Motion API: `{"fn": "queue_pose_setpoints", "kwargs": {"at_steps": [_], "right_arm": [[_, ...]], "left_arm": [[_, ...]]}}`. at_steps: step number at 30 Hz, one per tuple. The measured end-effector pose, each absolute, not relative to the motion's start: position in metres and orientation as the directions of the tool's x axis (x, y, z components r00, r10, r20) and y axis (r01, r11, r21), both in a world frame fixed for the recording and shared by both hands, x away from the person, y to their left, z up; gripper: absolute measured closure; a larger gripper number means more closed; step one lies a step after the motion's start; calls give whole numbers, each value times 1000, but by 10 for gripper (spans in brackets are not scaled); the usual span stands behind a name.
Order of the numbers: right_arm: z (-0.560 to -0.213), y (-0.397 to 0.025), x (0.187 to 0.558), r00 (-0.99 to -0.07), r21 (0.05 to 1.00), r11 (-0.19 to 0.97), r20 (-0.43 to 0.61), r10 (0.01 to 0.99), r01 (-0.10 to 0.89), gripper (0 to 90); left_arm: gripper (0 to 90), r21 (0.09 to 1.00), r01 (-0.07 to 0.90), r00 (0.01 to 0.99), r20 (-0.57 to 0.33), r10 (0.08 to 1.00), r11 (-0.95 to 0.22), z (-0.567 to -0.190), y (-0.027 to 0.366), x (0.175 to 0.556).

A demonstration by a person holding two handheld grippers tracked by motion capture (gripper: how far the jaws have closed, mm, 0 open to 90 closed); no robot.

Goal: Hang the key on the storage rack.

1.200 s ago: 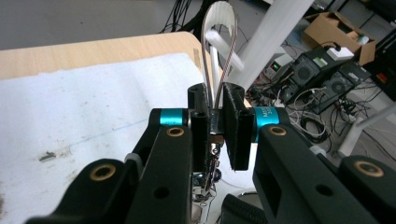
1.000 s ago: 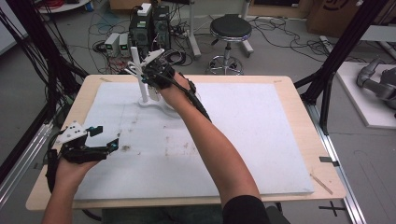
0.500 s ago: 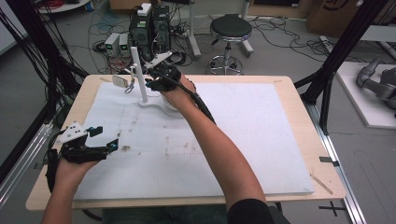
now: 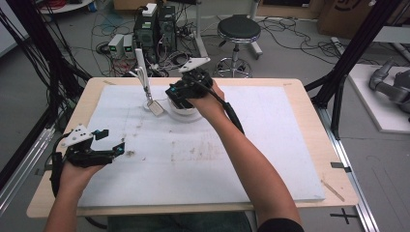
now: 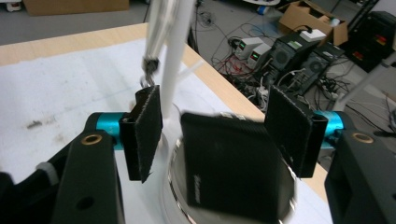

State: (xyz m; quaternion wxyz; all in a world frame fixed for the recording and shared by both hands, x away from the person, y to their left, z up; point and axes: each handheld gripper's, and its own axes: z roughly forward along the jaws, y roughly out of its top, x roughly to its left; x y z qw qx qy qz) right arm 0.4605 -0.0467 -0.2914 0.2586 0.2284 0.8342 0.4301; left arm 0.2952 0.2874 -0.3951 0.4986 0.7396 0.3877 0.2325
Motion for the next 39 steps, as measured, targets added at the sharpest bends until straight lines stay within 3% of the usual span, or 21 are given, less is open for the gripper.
{"fn": "queue_pose_setpoints", "kwargs": {"at_steps": [6,12,39], "right_arm": [[-287,-86,452,-747,831,510,-191,637,223,302],[-287,-111,439,-720,860,476,-211,661,185,302],[-347,-232,391,-618,894,336,-89,781,296,239]], "left_arm": [[179,918,337,606,-40,794,-210,-395,282,302],[179,920,329,614,-39,788,-211,-394,277,307],[178,922,327,621,-44,782,-208,-398,275,311]]}}
